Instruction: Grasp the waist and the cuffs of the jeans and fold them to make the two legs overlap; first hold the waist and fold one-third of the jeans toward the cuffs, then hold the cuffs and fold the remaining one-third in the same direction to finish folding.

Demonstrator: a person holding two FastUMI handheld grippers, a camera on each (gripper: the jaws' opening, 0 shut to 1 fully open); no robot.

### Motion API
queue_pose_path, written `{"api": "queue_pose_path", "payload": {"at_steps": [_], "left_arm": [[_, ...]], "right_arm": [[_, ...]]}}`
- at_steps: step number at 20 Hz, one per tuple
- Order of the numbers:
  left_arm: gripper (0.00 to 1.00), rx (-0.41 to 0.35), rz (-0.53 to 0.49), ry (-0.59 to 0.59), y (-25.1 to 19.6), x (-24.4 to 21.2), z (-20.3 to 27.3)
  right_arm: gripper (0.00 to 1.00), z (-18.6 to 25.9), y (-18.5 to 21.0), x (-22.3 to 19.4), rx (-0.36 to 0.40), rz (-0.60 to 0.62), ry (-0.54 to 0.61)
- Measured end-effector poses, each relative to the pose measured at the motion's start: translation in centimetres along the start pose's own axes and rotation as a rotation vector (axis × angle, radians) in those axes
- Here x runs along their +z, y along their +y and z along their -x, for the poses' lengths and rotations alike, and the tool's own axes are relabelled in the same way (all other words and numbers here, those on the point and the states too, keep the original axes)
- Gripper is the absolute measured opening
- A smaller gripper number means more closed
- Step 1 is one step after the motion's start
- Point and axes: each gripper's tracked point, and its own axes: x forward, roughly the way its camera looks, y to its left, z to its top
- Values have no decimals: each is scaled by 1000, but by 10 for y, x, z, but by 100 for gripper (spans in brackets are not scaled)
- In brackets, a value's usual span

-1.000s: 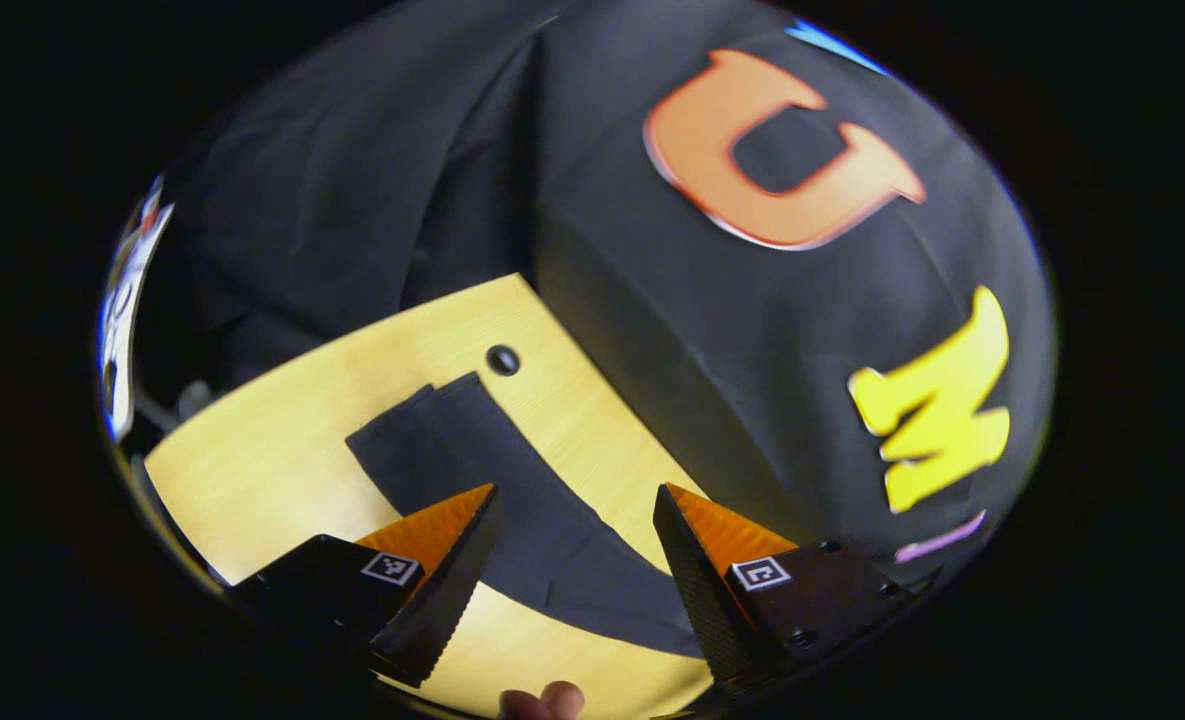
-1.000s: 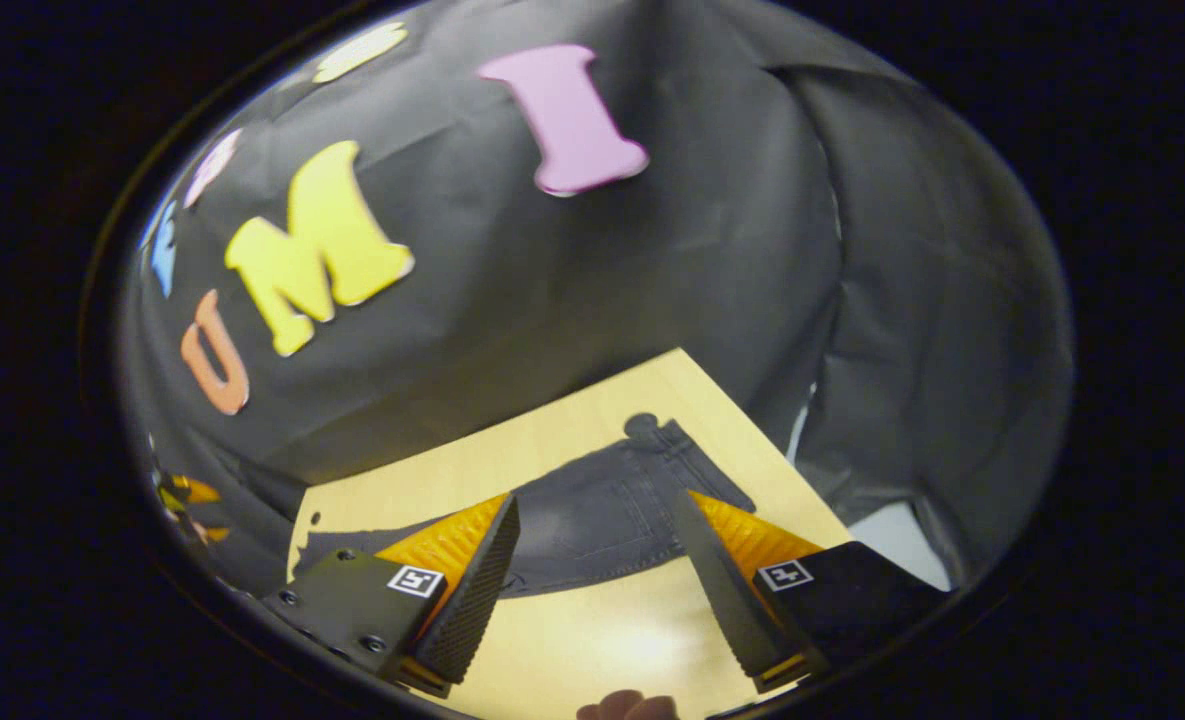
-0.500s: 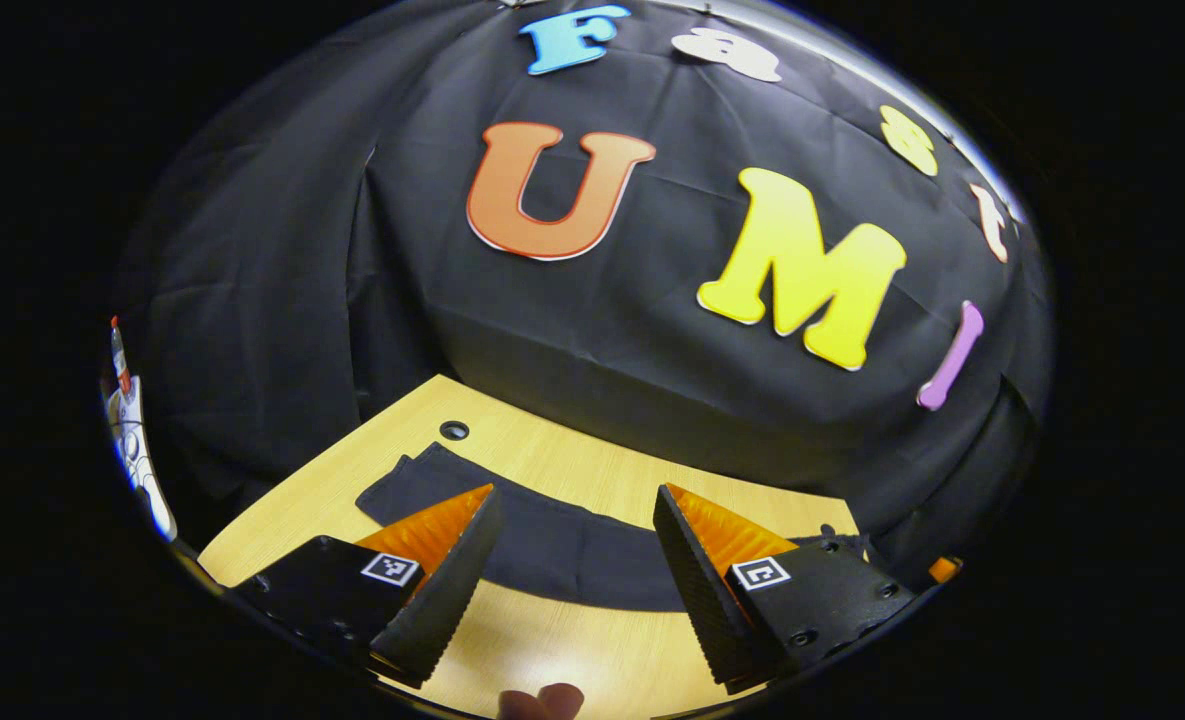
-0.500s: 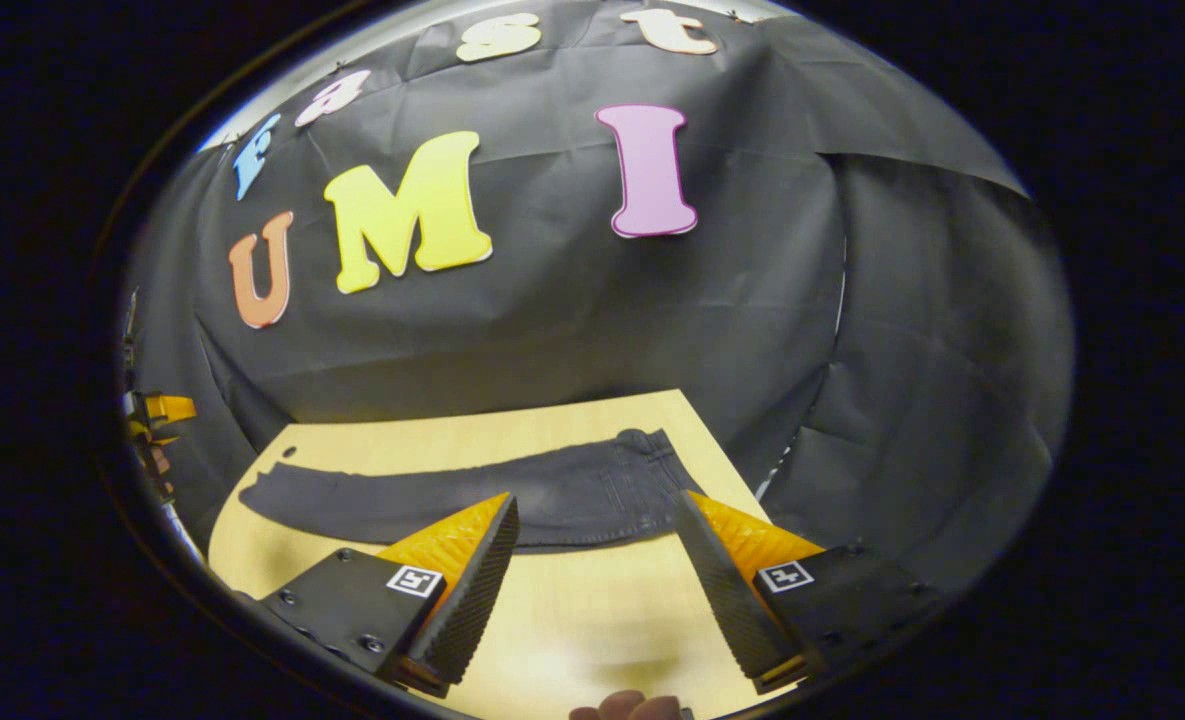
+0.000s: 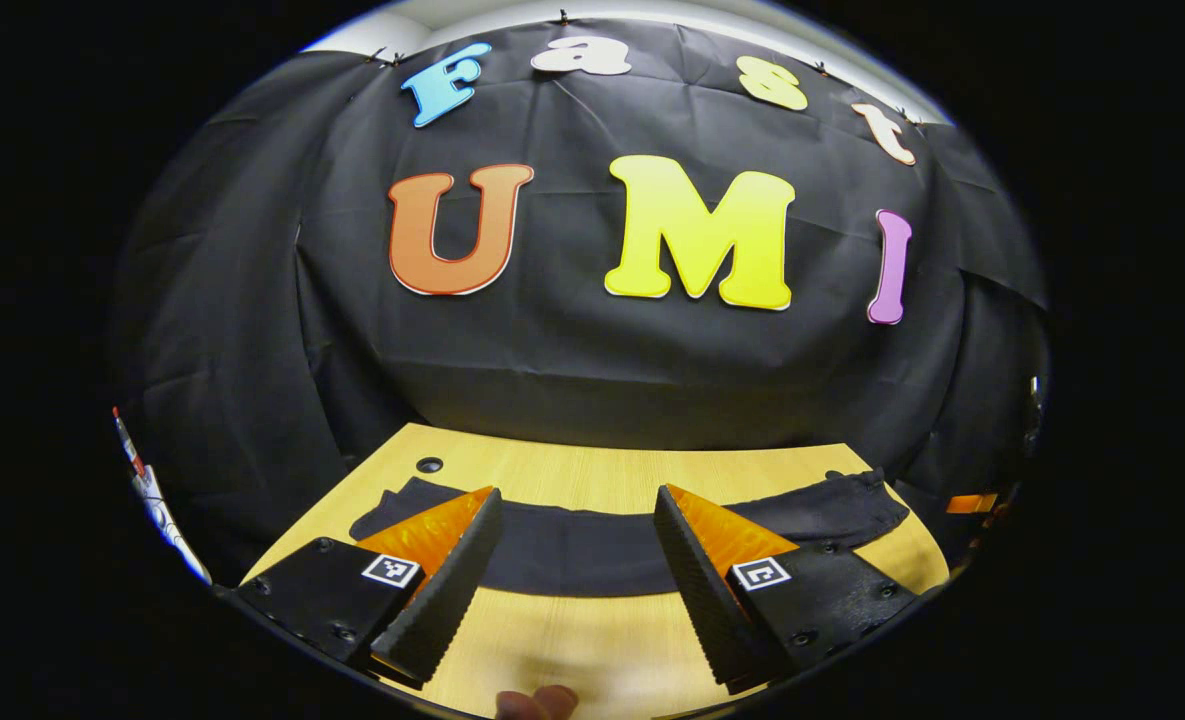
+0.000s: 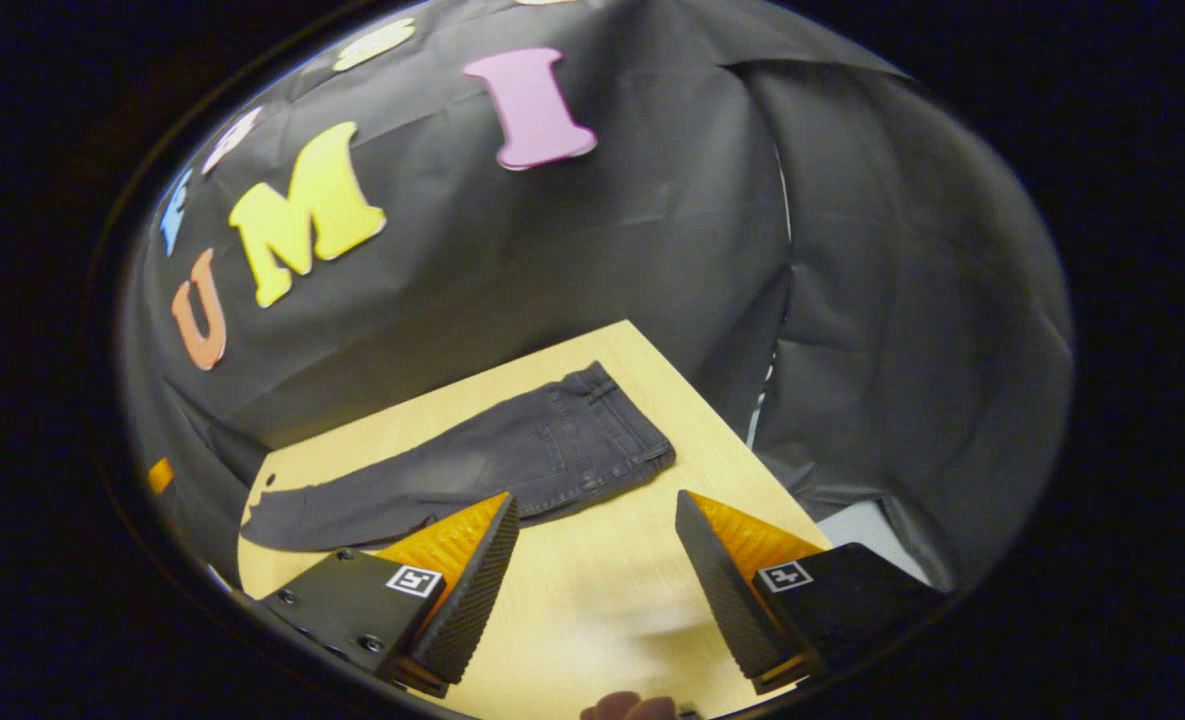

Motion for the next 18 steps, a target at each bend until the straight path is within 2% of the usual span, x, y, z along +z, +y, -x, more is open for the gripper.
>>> {"api": "queue_pose_path", "payload": {"at_steps": [3, 4, 6, 7, 8, 9, 10, 11, 15, 16, 17, 18], "left_arm": [[97, 26, 16, 38, -11, -9, 6], [97, 35, 14, 56, -12, -13, 8], [98, 52, -1, 82, -13, -18, 11], [98, 69, -10, 93, -11, -19, 11], [98, 91, -22, 105, -7, -20, 11], [98, 106, -28, 112, -4, -20, 10], [98, 118, -27, 116, -4, -21, 9], [97, 129, -24, 124, -2, -23, 9], [98, 155, -20, 149, 2, -28, 8], [98, 159, -21, 155, 4, -30, 7], [97, 165, -17, 159, 7, -31, 7], [97, 171, -9, 159, 9, -31, 7]], "right_arm": [[98, -59, -18, -3, -12, -109, 39], [93, -76, -22, -1, -15, -149, 44], [93, -108, -34, -4, -31, -186, 56], [93, -120, -37, -6, -32, -198, 63], [98, -130, -40, -6, -36, -212, 70], [98, -140, -39, -4, -36, -232, 72], [93, -144, -39, -2, -40, -246, 70], [98, -150, -38, 0, -38, -256, 70], [98, -169, -30, -1, -52, -208, 65], [93, -168, -30, -3, -60, -198, 68], [93, -170, -29, 1, -63, -189, 56], [98, -173, -30, -3, -71, -175, 59]]}}
